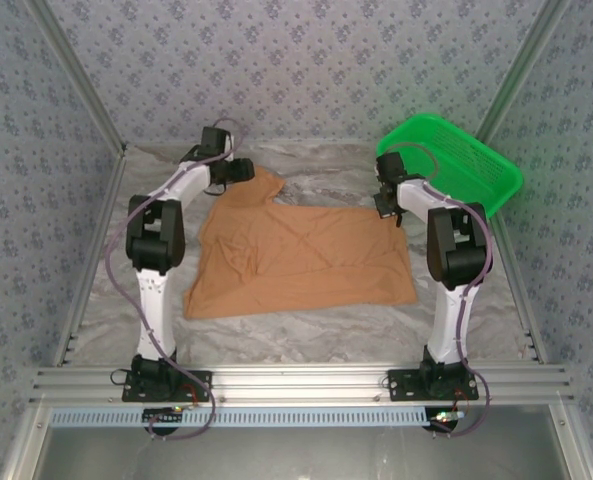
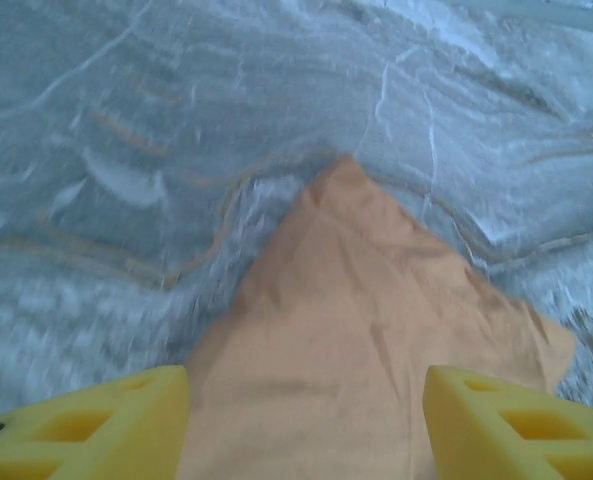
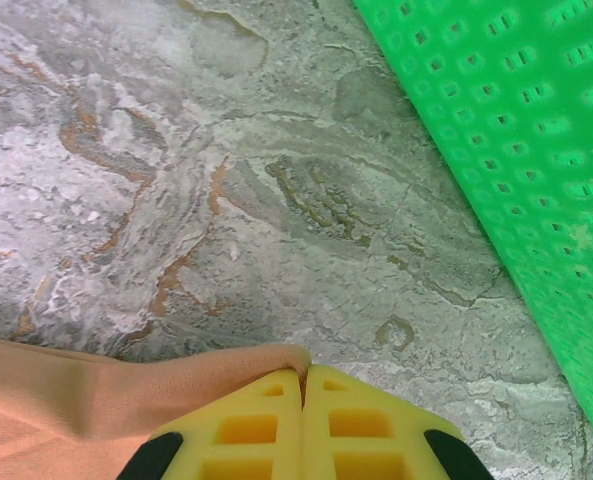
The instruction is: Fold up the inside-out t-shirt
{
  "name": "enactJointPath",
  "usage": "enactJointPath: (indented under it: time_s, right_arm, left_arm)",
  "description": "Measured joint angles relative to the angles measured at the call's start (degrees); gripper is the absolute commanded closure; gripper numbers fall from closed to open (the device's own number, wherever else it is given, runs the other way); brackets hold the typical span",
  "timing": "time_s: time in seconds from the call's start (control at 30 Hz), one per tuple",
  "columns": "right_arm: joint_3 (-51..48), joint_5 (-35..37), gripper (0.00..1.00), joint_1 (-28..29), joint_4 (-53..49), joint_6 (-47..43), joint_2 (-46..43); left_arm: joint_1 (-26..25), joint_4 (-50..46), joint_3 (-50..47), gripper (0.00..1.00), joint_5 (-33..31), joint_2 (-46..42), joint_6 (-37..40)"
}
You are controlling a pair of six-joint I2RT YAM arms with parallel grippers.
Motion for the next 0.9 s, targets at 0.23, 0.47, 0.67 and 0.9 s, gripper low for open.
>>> enactJointPath:
  time_s: [0.23, 0.47, 0.67, 0.9]
  right_arm:
    - [-0.1, 0.2, 0.98, 1.6, 0.7, -0.9, 0.0]
    - [-0.1, 0.2, 0.98, 3.2, 0.8, -1.1, 0.0]
    - [-0.1, 0.3, 0.98, 3.7, 0.8, -1.1, 0.0]
    - [-0.1, 0.4, 0.98, 3.7, 0.8, -1.1, 0.0]
  left_arm:
    - [-0.3, -14.7, 30.6, 0.37, 0.2, 18.2, 3.6]
    - [-0.5, -23.3, 46.7, 0.41, 1.3, 28.4, 4.9]
    - [-0.6, -24.2, 47.0, 0.55, 2.6, 28.4, 4.7]
    - [-1.1, -24.2, 47.1, 0.68, 3.4, 28.8, 4.9]
